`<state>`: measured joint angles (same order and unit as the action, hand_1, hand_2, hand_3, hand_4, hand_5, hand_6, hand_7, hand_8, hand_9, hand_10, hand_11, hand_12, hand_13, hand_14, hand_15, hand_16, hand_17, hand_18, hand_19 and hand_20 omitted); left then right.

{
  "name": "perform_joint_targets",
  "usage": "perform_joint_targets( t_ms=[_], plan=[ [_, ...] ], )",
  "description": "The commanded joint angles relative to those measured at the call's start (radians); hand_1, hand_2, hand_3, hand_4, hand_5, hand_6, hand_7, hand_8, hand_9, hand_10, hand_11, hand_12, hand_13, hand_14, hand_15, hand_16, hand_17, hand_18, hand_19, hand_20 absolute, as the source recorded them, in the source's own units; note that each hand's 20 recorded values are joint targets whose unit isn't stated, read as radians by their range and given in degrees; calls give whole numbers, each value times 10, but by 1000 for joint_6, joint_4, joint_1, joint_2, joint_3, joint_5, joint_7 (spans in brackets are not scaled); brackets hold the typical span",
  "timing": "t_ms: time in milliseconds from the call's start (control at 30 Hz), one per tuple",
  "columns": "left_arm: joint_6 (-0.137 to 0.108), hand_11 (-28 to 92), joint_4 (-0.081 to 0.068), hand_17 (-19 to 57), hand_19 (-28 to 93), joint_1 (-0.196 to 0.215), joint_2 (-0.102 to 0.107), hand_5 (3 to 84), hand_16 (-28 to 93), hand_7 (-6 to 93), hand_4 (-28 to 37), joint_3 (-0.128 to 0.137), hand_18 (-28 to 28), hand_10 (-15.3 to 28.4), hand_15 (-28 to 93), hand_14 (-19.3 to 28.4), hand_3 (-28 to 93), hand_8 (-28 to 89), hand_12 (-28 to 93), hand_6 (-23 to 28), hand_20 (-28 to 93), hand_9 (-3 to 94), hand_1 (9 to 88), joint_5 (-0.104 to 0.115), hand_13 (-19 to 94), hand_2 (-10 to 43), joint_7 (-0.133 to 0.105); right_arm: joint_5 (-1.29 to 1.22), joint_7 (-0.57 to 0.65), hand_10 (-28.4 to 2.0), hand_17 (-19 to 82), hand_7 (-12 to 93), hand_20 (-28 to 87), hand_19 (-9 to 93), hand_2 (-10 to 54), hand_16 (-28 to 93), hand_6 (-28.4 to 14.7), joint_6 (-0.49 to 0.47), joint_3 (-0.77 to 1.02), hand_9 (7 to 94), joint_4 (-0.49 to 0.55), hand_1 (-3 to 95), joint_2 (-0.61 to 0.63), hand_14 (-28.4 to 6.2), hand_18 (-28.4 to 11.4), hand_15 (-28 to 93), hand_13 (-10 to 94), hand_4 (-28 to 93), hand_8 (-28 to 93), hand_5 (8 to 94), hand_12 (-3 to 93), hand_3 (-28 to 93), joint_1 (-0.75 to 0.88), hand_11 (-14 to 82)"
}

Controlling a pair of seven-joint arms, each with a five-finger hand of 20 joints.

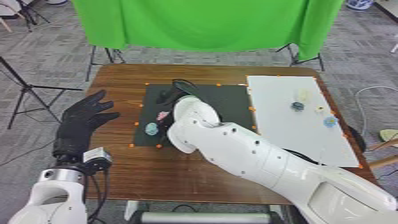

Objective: Arrange flowers

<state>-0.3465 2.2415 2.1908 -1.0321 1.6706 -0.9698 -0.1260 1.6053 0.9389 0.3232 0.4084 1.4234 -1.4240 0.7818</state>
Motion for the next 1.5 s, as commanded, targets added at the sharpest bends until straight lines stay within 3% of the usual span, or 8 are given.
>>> perform_joint_targets(
  t_ms=[33, 200, 367, 733, 967, 1067, 1400, 1500],
  plan=[
    [-63, 219, 43, -65, 766, 147, -11, 402, -70, 112, -189, 66, 276, 222, 516, 284, 774, -78, 148, 124, -268, 396, 280, 23, 365, 83, -35, 100, -71, -165, 329, 371, 315, 932, -95, 101, -58, -31, -4, 602, 70, 335, 28, -31, -212, 833, 729, -283, -209, 540, 130, 867, -14, 305],
    [-92, 241, 67, -63, 755, 230, -33, 405, -79, 126, -200, 97, 266, 212, 530, 284, 801, -88, 132, 118, -245, 382, 272, 35, 337, 74, -64, 153, -109, -165, 331, 363, 319, 932, -95, 97, -60, -140, 53, 602, 172, 344, 90, -39, -216, 833, 729, -283, -208, 544, 129, 874, 7, 303],
    [-92, 257, 80, -63, 748, 271, -52, 403, -82, 135, -203, 103, 263, 205, 551, 284, 820, -92, 124, 112, -225, 374, 265, 32, 321, 68, -63, 211, -149, -170, 332, 347, 322, 932, -95, 94, -63, -302, 168, 600, 311, 349, 196, -45, -218, 836, 723, -283, -202, 547, 128, 881, 104, 296],
    [-76, 282, 97, -64, 730, 295, -74, 395, -97, 136, -182, 102, 254, 201, 576, 278, 824, -94, 109, 113, -190, 356, 262, 20, 299, 72, -40, 235, -160, -185, 329, 312, 329, 932, -95, 88, -72, -431, 436, 578, 517, 350, 535, -61, -226, 840, 708, -279, -188, 540, 127, 891, 391, 272],
    [-80, 289, 97, -66, 716, 296, -77, 390, -109, 138, -178, 89, 248, 199, 572, 272, 819, -95, 95, 111, -167, 345, 259, 21, 283, 72, -41, 265, -163, -199, 324, 286, 308, 932, -95, 85, -79, -538, 693, 539, 571, 347, 631, -68, -226, 843, 694, -280, -182, 518, 123, 900, 624, 239],
    [-85, 292, 96, -67, 713, 300, -72, 389, -111, 138, -178, 84, 248, 199, 572, 271, 819, -95, 93, 111, -157, 344, 258, 25, 282, 71, -54, 260, -145, -204, 323, 275, 292, 932, -95, 82, -81, -547, 761, 520, 581, 343, 671, -71, -226, 845, 688, -281, -176, 506, 122, 901, 687, 223],
    [-89, 294, 93, -68, 703, 300, -64, 389, -113, 138, -179, 67, 248, 200, 571, 270, 817, -95, 87, 111, -130, 342, 256, 28, 282, 72, -63, 245, -70, -207, 326, 263, 280, 932, -95, 70, -84, -502, 847, 490, 523, 338, 782, -73, -225, 851, 680, -282, -170, 488, 125, 902, 739, 201],
    [-80, 295, 93, -68, 701, 298, -65, 388, -113, 138, -180, 67, 247, 199, 571, 270, 818, -95, 87, 112, -126, 342, 256, 26, 281, 71, -59, 272, -66, -207, 327, 261, 279, 932, -95, 68, -85, -478, 837, 488, 499, 340, 808, -72, -224, 852, 680, -282, -169, 488, 126, 903, 735, 199]
  ],
)
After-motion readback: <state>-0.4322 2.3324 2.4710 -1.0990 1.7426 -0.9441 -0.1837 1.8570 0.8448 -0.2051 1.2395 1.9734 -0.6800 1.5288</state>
